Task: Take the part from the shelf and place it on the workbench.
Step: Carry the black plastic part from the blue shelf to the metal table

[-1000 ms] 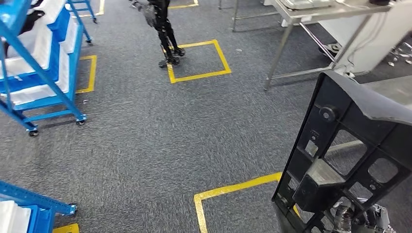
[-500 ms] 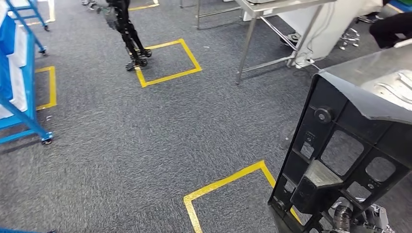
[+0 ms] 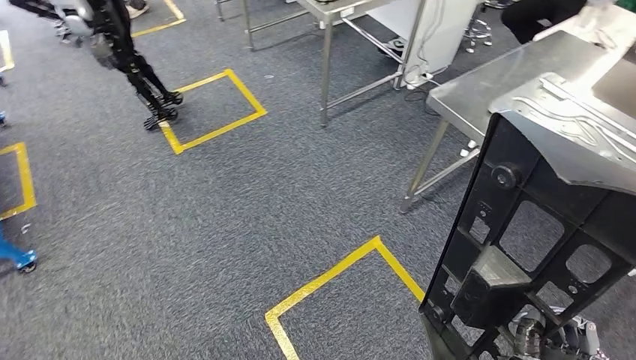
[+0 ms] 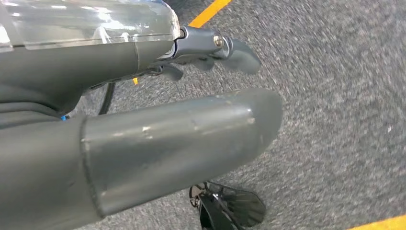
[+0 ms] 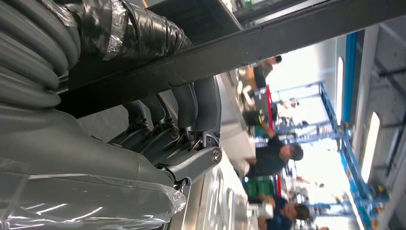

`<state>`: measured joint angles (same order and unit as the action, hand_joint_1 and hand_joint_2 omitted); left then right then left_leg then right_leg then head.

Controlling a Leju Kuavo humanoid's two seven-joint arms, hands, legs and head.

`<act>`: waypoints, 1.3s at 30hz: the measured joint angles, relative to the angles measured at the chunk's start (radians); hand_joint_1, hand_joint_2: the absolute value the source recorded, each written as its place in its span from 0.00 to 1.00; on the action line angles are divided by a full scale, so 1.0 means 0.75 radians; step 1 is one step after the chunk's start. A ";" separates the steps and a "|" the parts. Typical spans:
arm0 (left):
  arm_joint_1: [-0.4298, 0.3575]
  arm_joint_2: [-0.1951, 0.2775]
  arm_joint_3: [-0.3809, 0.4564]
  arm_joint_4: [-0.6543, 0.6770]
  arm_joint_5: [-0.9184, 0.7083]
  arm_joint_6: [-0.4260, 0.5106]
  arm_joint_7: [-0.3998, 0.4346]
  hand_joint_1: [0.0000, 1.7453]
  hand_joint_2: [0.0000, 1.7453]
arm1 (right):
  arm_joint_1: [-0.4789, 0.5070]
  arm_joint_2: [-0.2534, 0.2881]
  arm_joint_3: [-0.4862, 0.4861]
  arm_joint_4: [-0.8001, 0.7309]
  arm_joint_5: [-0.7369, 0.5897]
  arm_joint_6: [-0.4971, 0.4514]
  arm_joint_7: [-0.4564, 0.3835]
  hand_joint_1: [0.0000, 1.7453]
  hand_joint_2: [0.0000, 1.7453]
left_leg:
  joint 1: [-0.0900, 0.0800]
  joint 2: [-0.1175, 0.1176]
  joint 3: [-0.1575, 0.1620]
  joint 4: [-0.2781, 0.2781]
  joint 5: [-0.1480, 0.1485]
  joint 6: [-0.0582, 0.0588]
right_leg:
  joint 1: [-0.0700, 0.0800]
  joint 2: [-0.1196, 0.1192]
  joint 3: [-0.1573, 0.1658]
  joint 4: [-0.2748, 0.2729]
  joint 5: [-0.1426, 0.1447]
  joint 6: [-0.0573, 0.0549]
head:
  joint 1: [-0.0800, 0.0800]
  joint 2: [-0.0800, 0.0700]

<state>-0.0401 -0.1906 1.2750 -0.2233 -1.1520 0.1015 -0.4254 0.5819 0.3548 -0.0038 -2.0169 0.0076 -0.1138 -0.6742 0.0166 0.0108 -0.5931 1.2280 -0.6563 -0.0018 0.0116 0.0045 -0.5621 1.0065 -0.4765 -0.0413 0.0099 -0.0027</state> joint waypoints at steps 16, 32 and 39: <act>0.008 0.008 0.006 0.000 0.004 -0.003 0.001 0.00 0.00 | 0.014 -0.001 0.004 -0.002 0.010 -0.002 0.004 1.00 1.00 | 0.016 0.016 0.076 -0.237 0.150 0.040 | -0.030 0.005 -0.207 0.395 -0.181 0.103 | 0.006 0.000; 0.005 0.005 0.008 0.000 0.004 -0.003 0.003 0.00 0.00 | 0.015 0.000 0.006 -0.005 0.014 -0.014 0.011 1.00 1.00 | 0.009 -0.006 -0.038 0.086 -0.026 -0.009 | -0.012 0.026 -0.014 0.025 -0.007 0.014 | 0.004 0.000; 0.006 0.010 0.009 0.000 0.005 -0.004 0.002 0.00 0.00 | 0.011 0.000 0.007 -0.005 0.016 -0.020 0.016 1.00 1.00 | 0.011 -0.128 0.033 -0.215 0.178 0.010 | -0.020 0.154 -0.023 0.071 -0.041 0.054 | 0.005 0.000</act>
<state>-0.0354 -0.1828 1.2818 -0.2235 -1.1482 0.0985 -0.4238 0.5898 0.3548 0.0017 -2.0205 0.0195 -0.1288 -0.6625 0.0248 -0.0848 -0.5685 1.0670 -0.5226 0.0054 -0.0030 0.1203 -0.5796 1.0600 -0.5069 -0.0005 0.0137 -0.0027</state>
